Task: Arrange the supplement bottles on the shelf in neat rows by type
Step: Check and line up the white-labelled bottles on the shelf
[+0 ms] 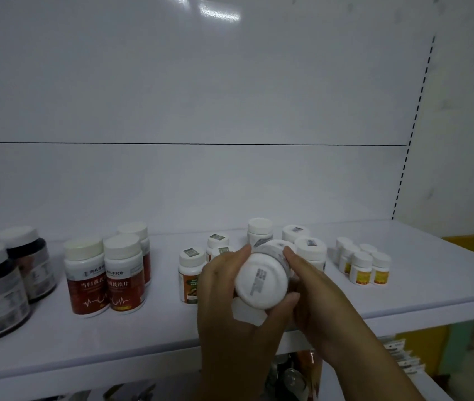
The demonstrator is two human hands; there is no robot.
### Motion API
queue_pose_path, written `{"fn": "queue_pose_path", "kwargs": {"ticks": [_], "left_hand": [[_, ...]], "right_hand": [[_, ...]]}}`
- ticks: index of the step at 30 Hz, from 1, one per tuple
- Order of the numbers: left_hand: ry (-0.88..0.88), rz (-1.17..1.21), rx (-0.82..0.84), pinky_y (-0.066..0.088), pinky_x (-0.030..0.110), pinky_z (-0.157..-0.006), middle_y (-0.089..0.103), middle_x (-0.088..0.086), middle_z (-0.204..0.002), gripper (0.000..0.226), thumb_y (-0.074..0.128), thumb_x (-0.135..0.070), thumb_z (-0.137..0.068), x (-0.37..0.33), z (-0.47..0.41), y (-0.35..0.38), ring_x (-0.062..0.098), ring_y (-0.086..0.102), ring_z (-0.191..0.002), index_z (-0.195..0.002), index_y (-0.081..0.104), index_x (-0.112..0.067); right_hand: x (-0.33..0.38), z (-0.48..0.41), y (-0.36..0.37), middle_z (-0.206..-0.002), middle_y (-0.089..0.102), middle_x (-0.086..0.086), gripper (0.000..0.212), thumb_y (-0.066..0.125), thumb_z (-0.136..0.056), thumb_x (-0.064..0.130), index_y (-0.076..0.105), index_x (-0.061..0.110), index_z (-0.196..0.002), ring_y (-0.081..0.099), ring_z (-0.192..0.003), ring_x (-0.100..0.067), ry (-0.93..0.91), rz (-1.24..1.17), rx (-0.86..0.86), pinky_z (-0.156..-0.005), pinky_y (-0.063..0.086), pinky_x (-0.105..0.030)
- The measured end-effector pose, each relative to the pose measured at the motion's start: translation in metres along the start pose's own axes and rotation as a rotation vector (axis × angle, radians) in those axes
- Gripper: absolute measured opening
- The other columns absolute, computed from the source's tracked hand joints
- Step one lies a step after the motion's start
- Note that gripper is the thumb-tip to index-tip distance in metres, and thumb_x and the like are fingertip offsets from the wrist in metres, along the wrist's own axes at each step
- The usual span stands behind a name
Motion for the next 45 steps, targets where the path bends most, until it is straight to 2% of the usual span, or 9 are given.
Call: {"fn": "queue_pose_path", "kwargs": {"ticks": [3, 6, 11, 16, 19, 24, 27, 31, 45], "left_hand": [[0.071, -0.018, -0.006, 0.049, 0.025, -0.091, 0.060, 0.001, -0.110, 0.064, 0.062, -0.064, -0.069, -0.003, -0.003, 0.002, 0.011, 0.052, -0.105, -0.114, 0.048, -0.021], [0.051, 0.112, 0.060, 0.054, 0.031, -0.089, 0.052, -0.013, -0.119, 0.049, 0.066, -0.056, -0.072, 0.006, 0.006, 0.004, 0.004, 0.051, -0.115, -0.110, 0.050, -0.028], [-0.282, 0.382, 0.116, 0.052, 0.048, -0.092, 0.058, -0.023, -0.121, 0.055, 0.072, -0.070, -0.050, 0.024, 0.018, 0.008, 0.009, 0.058, -0.115, -0.100, 0.048, -0.063], [-0.275, 0.243, 0.136, 0.053, 0.045, -0.090, 0.063, -0.032, -0.111, 0.069, 0.076, -0.066, -0.043, 0.031, 0.018, 0.016, 0.004, 0.060, -0.109, -0.107, 0.051, -0.056], [-0.267, 0.198, 0.148, 0.053, 0.017, -0.083, 0.067, -0.025, -0.107, 0.067, 0.082, -0.025, -0.060, 0.034, 0.011, 0.023, -0.005, 0.058, -0.104, -0.105, 0.049, -0.061], [-0.455, 0.281, 0.362, 0.024, -0.012, -0.084, 0.007, -0.067, -0.110, 0.094, 0.078, -0.023, -0.071, 0.028, 0.007, 0.045, -0.044, 0.011, -0.104, -0.121, 0.008, -0.061], [-0.478, 0.130, 0.441, 0.001, 0.011, -0.104, -0.018, -0.046, -0.123, 0.107, 0.073, -0.029, -0.076, 0.028, 0.004, 0.062, -0.020, -0.014, -0.122, -0.132, -0.016, -0.045], [-0.594, 0.155, 0.459, 0.015, 0.036, -0.118, -0.002, -0.015, -0.156, 0.118, 0.077, -0.027, -0.072, 0.051, -0.005, 0.080, 0.010, 0.006, -0.144, -0.145, -0.016, -0.031], [-0.598, 0.060, 0.593, 0.026, 0.035, -0.115, 0.017, -0.005, -0.155, 0.111, 0.073, -0.031, -0.076, 0.076, 0.001, 0.105, 0.015, 0.023, -0.141, -0.146, -0.013, -0.022]], "right_hand": [[0.002, -0.001, 0.000, -0.088, 0.076, -0.007, 0.046, 0.061, -0.064, 0.043, 0.067, 0.023, -0.104, 0.073, -0.071, -0.018, 0.020, -0.080, 0.044, -0.059, 0.055, -0.034], [0.013, -0.003, -0.004, -0.101, 0.073, -0.013, 0.046, 0.072, -0.064, 0.013, 0.064, 0.014, -0.109, 0.070, -0.088, -0.028, -0.130, -0.217, 0.112, -0.068, 0.058, -0.038], [0.024, 0.002, -0.004, -0.109, 0.072, -0.005, 0.068, 0.065, -0.046, 0.001, 0.058, 0.019, -0.110, 0.068, -0.099, -0.019, -0.371, -0.012, 0.239, -0.071, 0.056, -0.025], [0.027, 0.009, -0.006, -0.105, 0.071, 0.013, 0.049, 0.062, -0.061, -0.002, 0.062, 0.022, -0.105, 0.065, -0.102, -0.007, -0.477, 0.238, 0.202, -0.076, 0.053, -0.017], [0.043, 0.011, -0.005, -0.108, 0.068, 0.018, 0.037, 0.078, -0.071, 0.009, 0.066, 0.031, -0.098, 0.064, -0.101, -0.004, -0.570, 0.506, 0.125, -0.078, 0.054, -0.019], [0.099, -0.012, -0.016, -0.096, 0.066, 0.008, 0.024, 0.070, -0.078, 0.008, 0.063, 0.028, -0.090, 0.065, -0.080, 0.000, -0.725, 0.448, -0.113, -0.066, 0.055, -0.020], [0.119, -0.049, -0.017, -0.094, 0.062, 0.011, 0.017, 0.069, -0.080, 0.014, 0.061, 0.026, -0.090, 0.060, -0.081, -0.006, -0.671, 0.499, -0.205, -0.073, 0.053, -0.024], [0.114, -0.090, -0.013, -0.097, 0.061, 0.008, 0.021, 0.072, -0.079, 0.021, 0.062, 0.018, -0.097, 0.057, -0.079, -0.005, -0.595, 0.684, -0.206, -0.063, 0.047, -0.017], [0.064, -0.124, -0.014, -0.104, 0.058, 0.006, 0.036, 0.070, -0.078, 0.036, 0.059, 0.023, -0.110, 0.055, -0.090, -0.012, -0.279, 1.349, -0.003, -0.072, 0.044, -0.021]]}}
Point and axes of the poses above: each hand's wrist, its own z-axis away from the middle knuckle, its own y-axis out of the palm, x = y × z, the point moved 3 cm from there along -z, towards the middle knuckle
